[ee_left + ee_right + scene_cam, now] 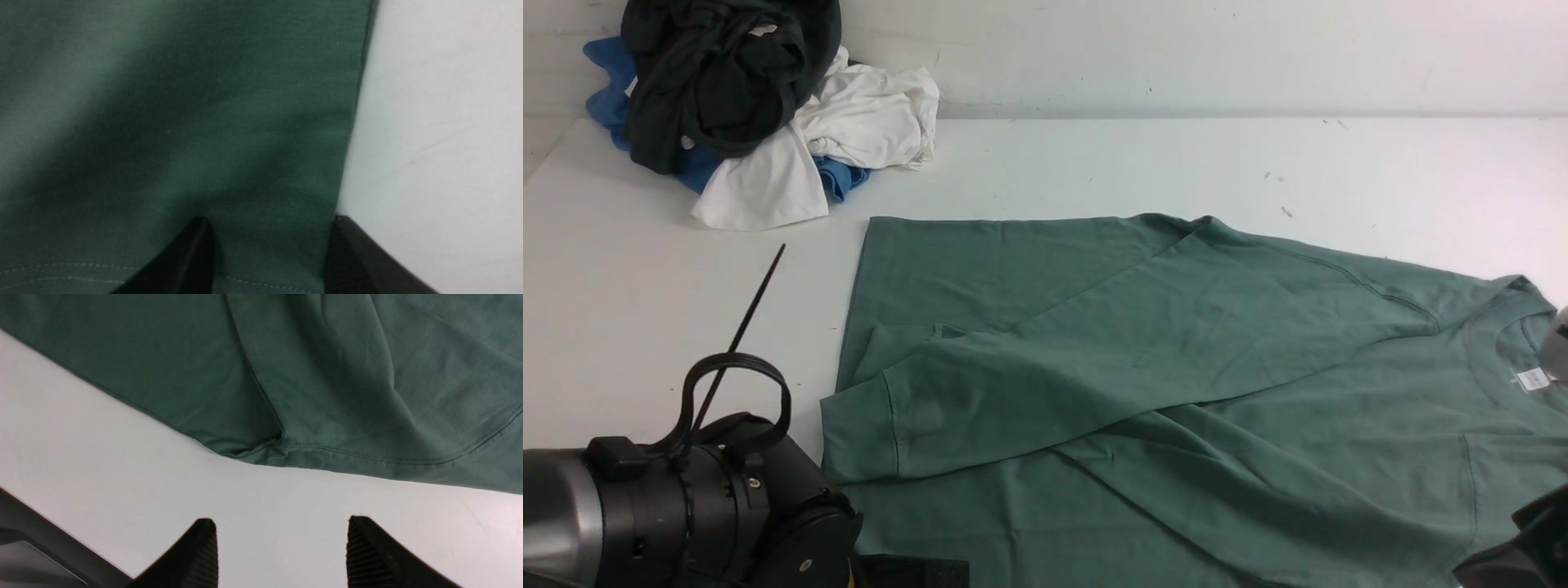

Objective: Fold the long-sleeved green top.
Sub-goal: Use both arms simultaneously to clamp the lower edge of the clothing fabric

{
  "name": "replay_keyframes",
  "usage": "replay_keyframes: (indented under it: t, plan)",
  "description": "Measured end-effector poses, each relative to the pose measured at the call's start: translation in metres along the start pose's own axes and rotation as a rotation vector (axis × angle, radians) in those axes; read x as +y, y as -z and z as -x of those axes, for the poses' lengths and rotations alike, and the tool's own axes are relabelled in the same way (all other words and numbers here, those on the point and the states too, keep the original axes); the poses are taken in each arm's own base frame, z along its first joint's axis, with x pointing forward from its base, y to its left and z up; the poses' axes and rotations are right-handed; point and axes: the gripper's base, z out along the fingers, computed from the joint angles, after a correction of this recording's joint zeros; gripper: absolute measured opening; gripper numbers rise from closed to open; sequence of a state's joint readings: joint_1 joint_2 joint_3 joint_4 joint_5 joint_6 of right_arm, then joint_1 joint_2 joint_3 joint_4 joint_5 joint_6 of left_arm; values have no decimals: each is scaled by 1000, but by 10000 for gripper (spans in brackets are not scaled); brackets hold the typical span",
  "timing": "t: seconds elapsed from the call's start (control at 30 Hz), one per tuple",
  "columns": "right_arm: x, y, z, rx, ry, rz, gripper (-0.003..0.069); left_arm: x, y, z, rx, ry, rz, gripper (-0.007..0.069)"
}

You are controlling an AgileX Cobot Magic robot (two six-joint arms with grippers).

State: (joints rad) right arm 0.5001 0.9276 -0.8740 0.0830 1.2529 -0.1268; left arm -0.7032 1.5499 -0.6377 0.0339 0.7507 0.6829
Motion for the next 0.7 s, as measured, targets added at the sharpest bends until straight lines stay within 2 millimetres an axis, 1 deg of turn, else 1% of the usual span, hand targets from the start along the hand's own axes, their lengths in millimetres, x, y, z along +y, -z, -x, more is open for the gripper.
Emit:
replay_keyframes:
  t: [0.1,0.13,0.17,0.23,0.33,0.4,0.47,0.53,0.6,0.63,0.67,0.7]
  plan:
    - [0,0,0,1,0,0,399,0,0,-1,12,1,2,161]
    - [0,0,0,1,0,-1,399,0,0,-1,14,6,2,125]
    - [-1,0,0,2,2,-5,399,0,0,-2,24,16,1,59]
    - [-2,0,0,4,11,-24,399,0,0,-3,48,46,-7,15]
    - [-5,0,-1,8,34,-54,399,-2,0,-7,90,75,-23,5]
    - [-7,-2,0,19,59,-74,402,-4,1,-13,134,98,-46,3]
    - [-8,-6,2,39,90,-80,413,-7,4,-22,176,139,-80,3]
    - [-9,-12,5,70,115,-75,433,-7,12,-32,185,181,-90,3]
    - [-10,-18,7,94,131,-71,444,-5,16,-37,177,208,-85,3]
    - [-11,-28,10,136,159,-63,461,-2,24,-45,146,256,-69,3]
    - [-11,-30,10,142,162,-61,461,-2,24,-46,146,260,-69,3]
    - [-11,-41,10,185,189,-51,467,1,29,-51,120,299,-60,3]
